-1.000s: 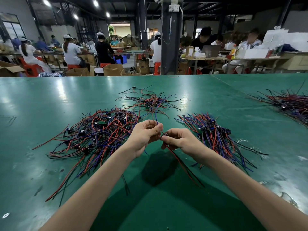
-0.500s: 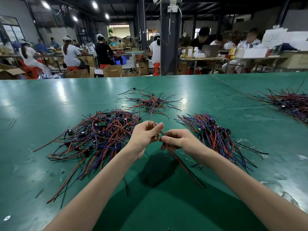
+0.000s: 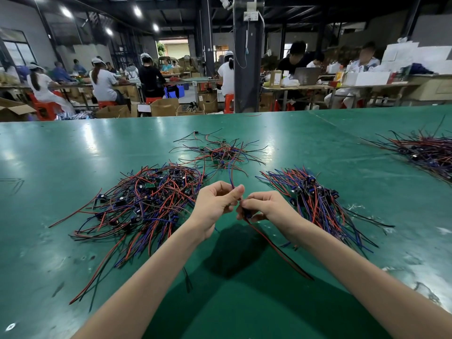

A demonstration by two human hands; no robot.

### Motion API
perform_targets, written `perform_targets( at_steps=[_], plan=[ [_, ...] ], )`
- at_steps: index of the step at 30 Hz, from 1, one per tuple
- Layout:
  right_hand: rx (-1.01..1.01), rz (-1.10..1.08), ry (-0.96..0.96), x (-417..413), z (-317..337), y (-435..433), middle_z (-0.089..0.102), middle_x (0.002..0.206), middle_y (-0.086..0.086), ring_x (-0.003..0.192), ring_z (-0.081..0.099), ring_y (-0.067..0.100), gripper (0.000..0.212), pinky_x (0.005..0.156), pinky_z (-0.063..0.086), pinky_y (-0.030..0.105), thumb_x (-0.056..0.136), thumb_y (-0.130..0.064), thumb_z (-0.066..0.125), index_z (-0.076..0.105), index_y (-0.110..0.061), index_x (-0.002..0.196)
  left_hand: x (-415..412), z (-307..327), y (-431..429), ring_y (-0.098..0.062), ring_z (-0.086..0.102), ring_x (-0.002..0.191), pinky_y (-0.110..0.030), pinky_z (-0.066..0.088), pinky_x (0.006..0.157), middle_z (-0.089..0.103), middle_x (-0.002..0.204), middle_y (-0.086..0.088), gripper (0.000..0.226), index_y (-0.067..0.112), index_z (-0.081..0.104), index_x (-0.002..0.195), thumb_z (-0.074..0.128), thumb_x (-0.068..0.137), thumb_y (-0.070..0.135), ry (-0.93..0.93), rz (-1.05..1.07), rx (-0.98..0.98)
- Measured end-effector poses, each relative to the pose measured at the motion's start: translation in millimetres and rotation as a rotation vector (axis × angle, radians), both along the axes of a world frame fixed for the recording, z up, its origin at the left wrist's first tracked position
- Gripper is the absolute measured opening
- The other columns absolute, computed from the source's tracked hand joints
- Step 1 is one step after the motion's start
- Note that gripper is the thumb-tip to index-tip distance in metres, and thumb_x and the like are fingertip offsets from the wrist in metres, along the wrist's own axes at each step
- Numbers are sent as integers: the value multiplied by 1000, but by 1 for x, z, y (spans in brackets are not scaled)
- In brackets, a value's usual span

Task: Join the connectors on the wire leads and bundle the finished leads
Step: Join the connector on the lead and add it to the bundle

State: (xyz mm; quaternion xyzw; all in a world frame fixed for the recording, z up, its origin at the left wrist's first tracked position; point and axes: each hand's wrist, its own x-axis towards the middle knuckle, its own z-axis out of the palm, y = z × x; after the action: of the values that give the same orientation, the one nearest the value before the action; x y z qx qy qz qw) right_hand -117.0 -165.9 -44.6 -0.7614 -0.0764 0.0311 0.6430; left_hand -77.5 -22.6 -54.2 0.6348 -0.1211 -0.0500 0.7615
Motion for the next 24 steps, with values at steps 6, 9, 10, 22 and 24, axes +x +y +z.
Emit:
perform_targets(
  at_steps=[6, 9, 10, 22, 24],
  plan=[
    [-32, -68, -21, 1, -3, 4, 68, 59, 2, 52, 55, 5, 24, 54, 41, 15, 86, -4, 54, 64, -7, 64, -2, -8, -6, -3, 45, 47, -15, 40, 50, 57, 52, 6, 22, 11, 58, 64, 76, 75, 6, -121, 122, 26],
    [4, -97, -36, 2, -4, 6, 65, 55, 4, 49, 54, 7, 26, 52, 42, 14, 84, -1, 54, 61, -5, 59, 0, -7, -6, -4, 45, 46, -15, 41, 50, 57, 50, 8, 21, 10, 59, 65, 78, 73, 8, -124, 161, 6],
    [14, -98, -45, 3, -4, 6, 65, 55, 6, 48, 53, 7, 27, 52, 42, 14, 82, 0, 54, 60, -4, 57, 1, -7, -6, -4, 45, 45, -16, 42, 51, 57, 50, 8, 22, 10, 58, 65, 78, 73, 8, -117, 173, 0],
    [34, -1, -38, 1, -8, 11, 64, 56, 8, 51, 57, 10, 35, 53, 44, 14, 82, 5, 54, 58, -10, 50, 27, 12, 33, -6, 51, 52, -15, 46, 49, 57, 66, 1, 22, 11, 56, 71, 78, 75, 10, -56, 468, -143],
    [33, 9, -36, 0, -8, 11, 64, 56, 6, 52, 58, 11, 35, 54, 45, 14, 82, 4, 55, 58, -10, 50, 30, 13, 36, -5, 51, 52, -16, 48, 51, 57, 66, 2, 22, 12, 56, 71, 78, 75, 11, -46, 489, -133]
  ],
)
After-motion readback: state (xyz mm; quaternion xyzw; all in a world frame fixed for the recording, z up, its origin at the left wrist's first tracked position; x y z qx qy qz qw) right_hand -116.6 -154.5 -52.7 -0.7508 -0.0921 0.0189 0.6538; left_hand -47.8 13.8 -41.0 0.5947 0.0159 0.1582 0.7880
